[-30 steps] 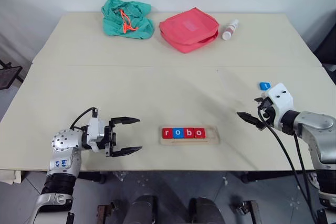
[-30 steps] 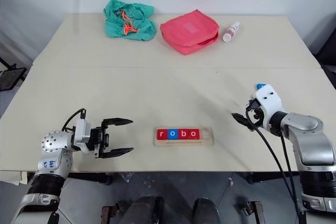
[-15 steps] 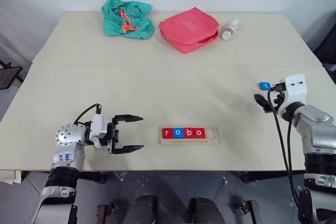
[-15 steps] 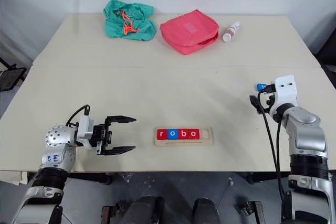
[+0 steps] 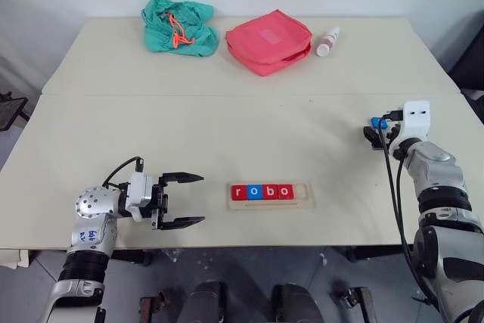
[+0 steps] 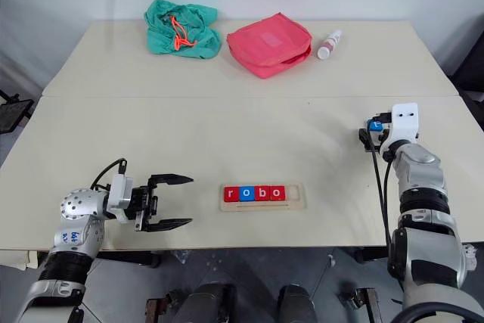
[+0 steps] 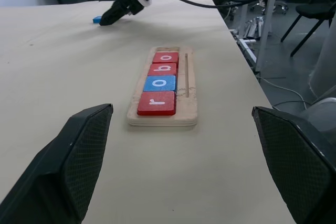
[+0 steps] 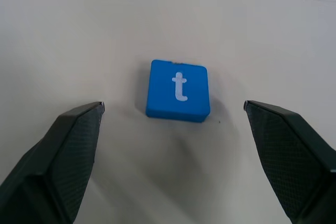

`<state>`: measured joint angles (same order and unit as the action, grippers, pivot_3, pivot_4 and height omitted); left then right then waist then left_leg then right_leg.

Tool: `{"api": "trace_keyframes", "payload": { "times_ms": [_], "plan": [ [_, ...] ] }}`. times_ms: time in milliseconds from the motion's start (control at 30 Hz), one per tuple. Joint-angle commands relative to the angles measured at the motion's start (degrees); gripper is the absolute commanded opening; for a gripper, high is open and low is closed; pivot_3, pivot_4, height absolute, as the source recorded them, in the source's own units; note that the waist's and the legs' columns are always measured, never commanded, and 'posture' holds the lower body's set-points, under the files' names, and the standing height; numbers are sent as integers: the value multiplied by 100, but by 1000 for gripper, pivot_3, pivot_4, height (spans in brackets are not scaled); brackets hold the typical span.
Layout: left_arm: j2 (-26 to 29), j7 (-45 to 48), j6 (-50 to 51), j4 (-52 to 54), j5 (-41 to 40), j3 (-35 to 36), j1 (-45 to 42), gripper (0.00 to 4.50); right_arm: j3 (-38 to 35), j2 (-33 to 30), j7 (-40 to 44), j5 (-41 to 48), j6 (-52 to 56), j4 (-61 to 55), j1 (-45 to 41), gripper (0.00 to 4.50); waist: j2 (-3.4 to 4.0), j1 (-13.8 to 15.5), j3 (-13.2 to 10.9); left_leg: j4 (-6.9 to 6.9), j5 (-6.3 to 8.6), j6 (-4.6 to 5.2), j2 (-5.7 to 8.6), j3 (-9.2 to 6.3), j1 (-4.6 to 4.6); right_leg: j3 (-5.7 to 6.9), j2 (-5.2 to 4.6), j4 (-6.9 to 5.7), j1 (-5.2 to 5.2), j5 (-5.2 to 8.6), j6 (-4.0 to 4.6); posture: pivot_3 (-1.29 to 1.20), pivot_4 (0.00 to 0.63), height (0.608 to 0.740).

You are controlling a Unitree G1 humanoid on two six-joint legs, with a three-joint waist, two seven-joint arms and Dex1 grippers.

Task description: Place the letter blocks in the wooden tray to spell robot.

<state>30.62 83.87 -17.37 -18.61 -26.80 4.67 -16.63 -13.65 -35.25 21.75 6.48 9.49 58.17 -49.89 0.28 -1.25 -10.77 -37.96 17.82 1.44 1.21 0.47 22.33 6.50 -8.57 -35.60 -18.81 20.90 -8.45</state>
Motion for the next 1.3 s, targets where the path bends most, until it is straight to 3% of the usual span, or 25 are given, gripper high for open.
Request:
{"api": "trace_keyframes", "payload": {
  "times_ms": [33,567,667,900,1133,1233,1300],
  "plan": [
    [82,-79,13,256,-101,130,93,4500,23,3,-58,-62,-264,268,-175,4457,0,-26,0,1,0,0,0,0,0,0,0,0,0,0,0,0,150,740],
    [91,-229,16,324,-81,120,122,4500,-41,157,-128,-77,-342,1215,-635,4457,0,-50,0,1,0,0,-2,4,-2,-2,1,0,1,0,0,0,150,740],
    [90,-239,20,333,-85,119,119,4500,-91,179,-124,-40,-358,1299,-669,3878,1,-51,1,1,0,0,-3,4,-3,-3,2,0,1,0,0,0,150,740],
    [70,-263,-2,298,-70,117,87,4500,-82,205,-37,-35,-419,1298,-631,1587,0,-33,1,-6,0,0,0,0,-2,-5,1,0,6,0,0,0,150,740],
    [33,-305,-35,286,-61,98,95,4500,-57,185,261,81,-255,577,-258,1467,1,-37,1,-3,0,0,-1,-1,-3,-5,1,0,5,0,0,0,150,740],
    [15,-299,-42,277,-65,80,104,4500,-59,218,404,250,119,-525,282,1467,1,-30,1,-3,0,0,-1,-3,-2,-5,1,0,5,0,0,0,150,740],
    [3,-267,-37,263,-81,64,100,4500,-156,276,376,503,662,-1933,981,1467,1,-16,1,-1,0,0,0,-8,-1,-3,1,0,6,0,0,0,150,740]
  ]
}}
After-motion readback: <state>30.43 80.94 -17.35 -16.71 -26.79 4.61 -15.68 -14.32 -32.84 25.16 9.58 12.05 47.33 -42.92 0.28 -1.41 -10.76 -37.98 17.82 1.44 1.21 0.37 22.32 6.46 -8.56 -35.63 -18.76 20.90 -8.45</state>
